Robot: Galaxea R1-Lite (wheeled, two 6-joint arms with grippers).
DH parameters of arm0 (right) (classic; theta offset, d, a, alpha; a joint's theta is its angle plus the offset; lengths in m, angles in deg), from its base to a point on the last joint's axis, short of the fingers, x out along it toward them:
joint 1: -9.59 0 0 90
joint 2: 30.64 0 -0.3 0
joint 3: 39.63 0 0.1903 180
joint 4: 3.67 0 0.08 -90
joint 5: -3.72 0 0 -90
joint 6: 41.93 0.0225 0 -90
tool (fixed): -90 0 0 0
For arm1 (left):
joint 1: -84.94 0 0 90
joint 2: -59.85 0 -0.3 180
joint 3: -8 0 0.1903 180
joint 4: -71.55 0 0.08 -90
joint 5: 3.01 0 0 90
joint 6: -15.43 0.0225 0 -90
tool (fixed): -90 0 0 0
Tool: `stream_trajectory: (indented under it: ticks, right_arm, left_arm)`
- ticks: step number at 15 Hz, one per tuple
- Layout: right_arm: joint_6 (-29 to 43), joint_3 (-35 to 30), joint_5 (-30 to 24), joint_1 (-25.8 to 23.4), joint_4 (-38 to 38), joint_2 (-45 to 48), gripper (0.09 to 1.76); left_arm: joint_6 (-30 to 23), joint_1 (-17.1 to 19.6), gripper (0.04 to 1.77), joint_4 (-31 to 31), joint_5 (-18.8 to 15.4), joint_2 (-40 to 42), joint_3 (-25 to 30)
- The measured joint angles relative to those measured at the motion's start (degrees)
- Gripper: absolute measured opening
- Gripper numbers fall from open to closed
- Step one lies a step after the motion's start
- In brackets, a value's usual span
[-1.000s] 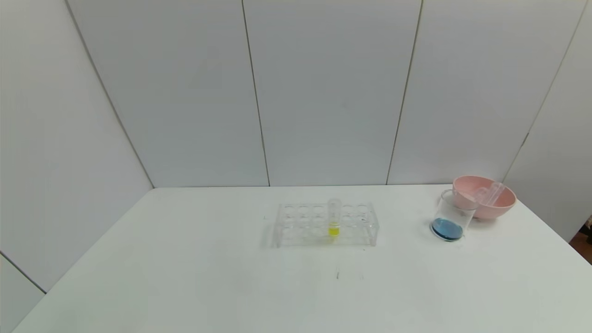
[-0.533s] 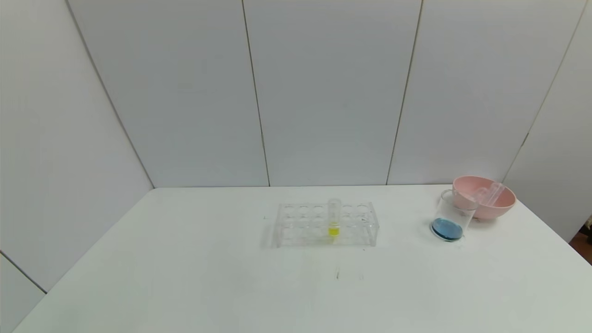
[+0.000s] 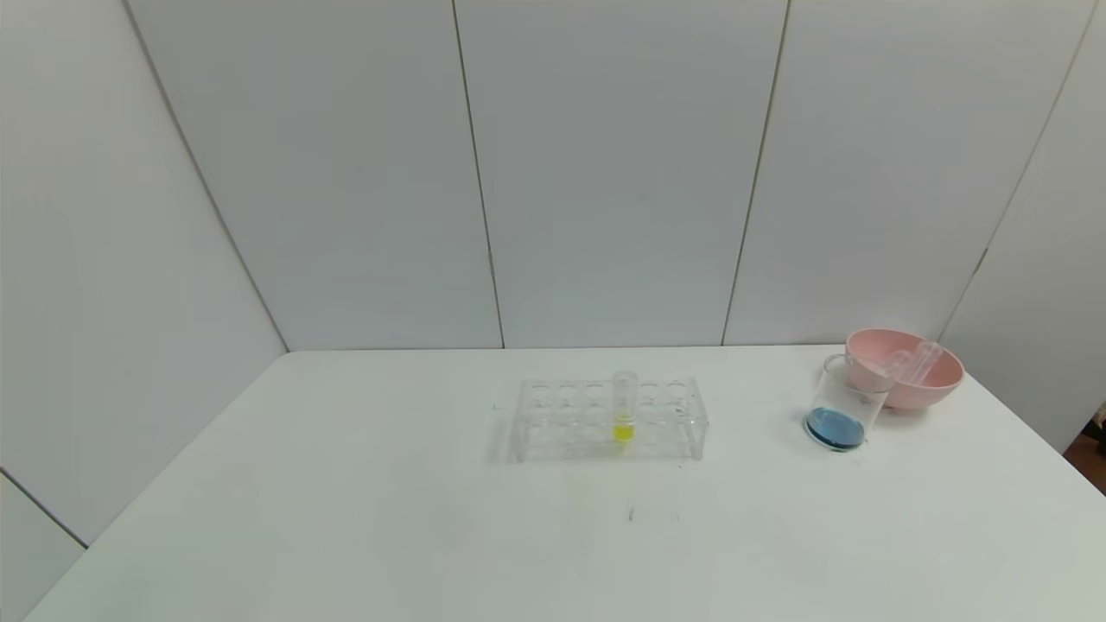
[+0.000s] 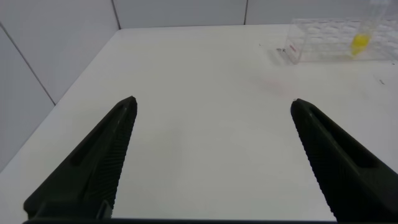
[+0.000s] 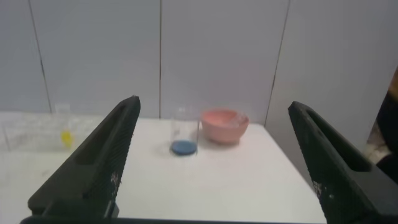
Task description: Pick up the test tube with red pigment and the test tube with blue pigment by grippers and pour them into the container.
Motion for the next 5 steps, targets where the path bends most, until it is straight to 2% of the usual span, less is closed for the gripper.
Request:
stream_trajectory:
  ticks: [3,5]
  right_arm:
    - [0.8,-5.0,-1.8,-0.1,14.9,0.4,1.7]
    - [1.3,-5.4,-2.7,-0.1,16.1,0.5,1.7]
  left_arm:
    - [0.0,0.0,1.76,0.0,0.0,0.0,0.0]
    - [0.0,0.0,1.76,0.0,0.0,0.0,0.0]
